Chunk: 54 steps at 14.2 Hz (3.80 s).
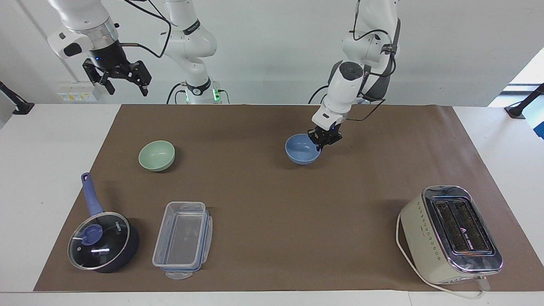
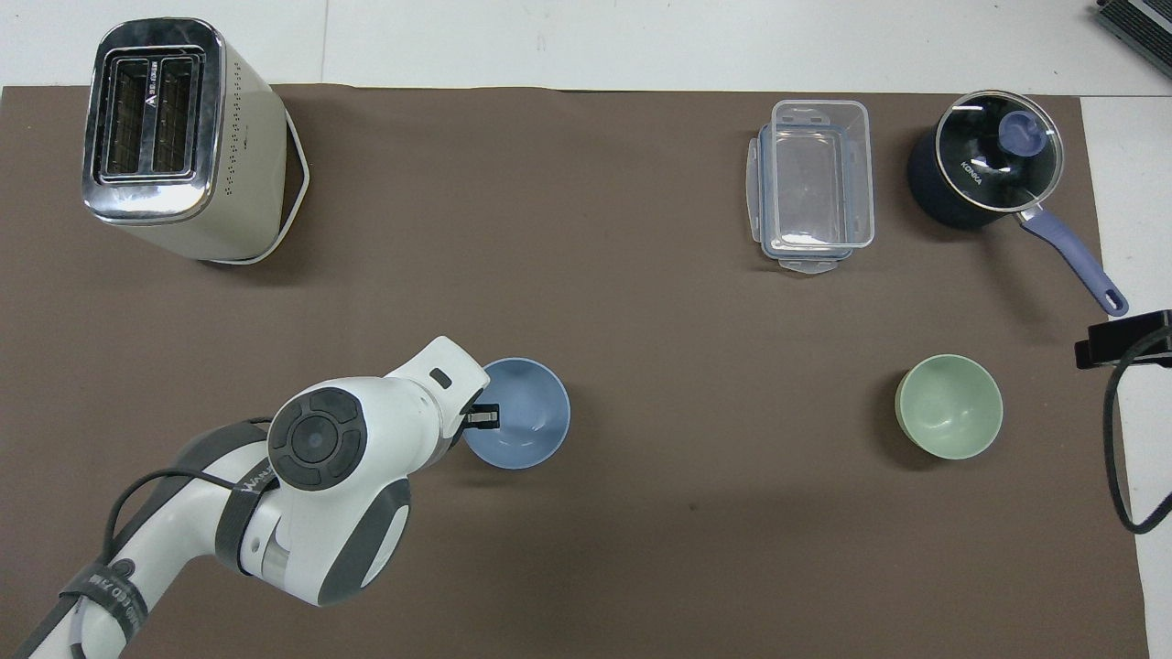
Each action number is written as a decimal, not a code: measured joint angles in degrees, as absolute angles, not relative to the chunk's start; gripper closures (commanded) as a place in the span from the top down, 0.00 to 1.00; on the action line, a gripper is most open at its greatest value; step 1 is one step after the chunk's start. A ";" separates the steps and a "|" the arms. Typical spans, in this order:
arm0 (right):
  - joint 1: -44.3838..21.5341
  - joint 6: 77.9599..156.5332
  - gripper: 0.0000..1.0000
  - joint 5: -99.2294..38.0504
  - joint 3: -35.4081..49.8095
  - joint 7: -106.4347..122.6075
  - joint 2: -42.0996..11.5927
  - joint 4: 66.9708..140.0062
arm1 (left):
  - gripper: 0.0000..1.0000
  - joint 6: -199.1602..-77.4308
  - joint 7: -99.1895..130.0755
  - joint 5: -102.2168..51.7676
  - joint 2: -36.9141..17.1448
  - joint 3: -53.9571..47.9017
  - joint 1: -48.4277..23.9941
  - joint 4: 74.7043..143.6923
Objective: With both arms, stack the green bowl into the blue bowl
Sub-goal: 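Slide the blue bowl with the left gripper toward the table center, then release the blue bowl with the left gripper while the right gripper reaches the green bowl, then grasp the green bowl rim with the right gripper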
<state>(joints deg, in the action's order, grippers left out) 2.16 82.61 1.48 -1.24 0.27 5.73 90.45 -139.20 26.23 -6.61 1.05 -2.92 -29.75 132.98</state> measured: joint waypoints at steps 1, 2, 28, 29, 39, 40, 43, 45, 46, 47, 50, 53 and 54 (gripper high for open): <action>2.16 82.61 1.00 1.48 -1.24 0.27 5.73 90.45 | 0.00 -139.90 26.33 -6.60 0.13 -2.97 -30.03 132.96; 2.16 82.61 1.00 1.48 -1.24 0.27 5.73 90.45 | 0.00 -140.22 26.34 -6.60 -0.66 -2.94 -30.24 132.93; 10.87 114.58 1.00 1.48 -2.11 19.71 -3.74 116.08 | 1.00 -120.81 3.85 0.00 7.35 -0.92 -15.39 120.36; 11.00 116.42 1.00 1.48 -2.11 20.34 -4.04 117.65 | 1.00 -117.15 1.74 0.38 7.36 -0.93 -14.36 117.72; 13.38 127.02 1.00 1.48 -2.13 23.41 -4.89 127.29 | 1.00 -90.52 -7.60 0.68 3.15 -0.73 -5.13 88.59; 13.55 127.48 0.99 1.48 -2.12 23.41 -4.92 127.72 | 1.00 -89.39 -7.64 0.68 1.98 -0.73 -5.05 86.68; 13.99 127.61 0.16 1.48 -2.13 23.62 -4.94 128.07 | 1.00 -88.23 -7.67 0.68 -0.68 -0.76 -5.01 83.77; 13.99 127.61 0.00 1.46 -2.12 23.65 -4.94 128.17 | 1.00 -87.86 -7.68 0.68 -1.05 -0.88 -5.01 83.30; 13.99 127.61 0.00 1.21 -2.12 23.65 -4.95 128.24 | 1.00 -87.60 -7.68 0.68 -0.96 -0.94 -5.01 83.30; 14.00 127.61 0.00 0.71 -2.12 23.65 -4.98 128.35 | 1.00 -87.18 -7.68 0.68 -0.88 -0.96 -5.00 83.36; 14.00 127.61 0.00 -0.14 -2.12 23.65 -5.13 128.49 | 1.00 -85.48 -7.67 0.59 -0.77 -1.04 -5.00 83.69; 13.87 126.73 0.00 -0.72 -2.00 23.68 -4.69 127.89 | 1.00 -83.60 -7.57 0.42 -0.61 -1.05 -5.00 83.71; 13.82 126.20 0.00 -0.72 -1.89 23.68 -4.72 127.31 | 1.00 -83.38 -7.26 0.42 -0.51 -1.05 -5.00 83.74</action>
<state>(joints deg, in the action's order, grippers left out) 13.82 126.20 -0.72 -1.89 23.68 -4.72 127.31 -83.38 -7.26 0.42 -0.51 -1.05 -5.00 83.74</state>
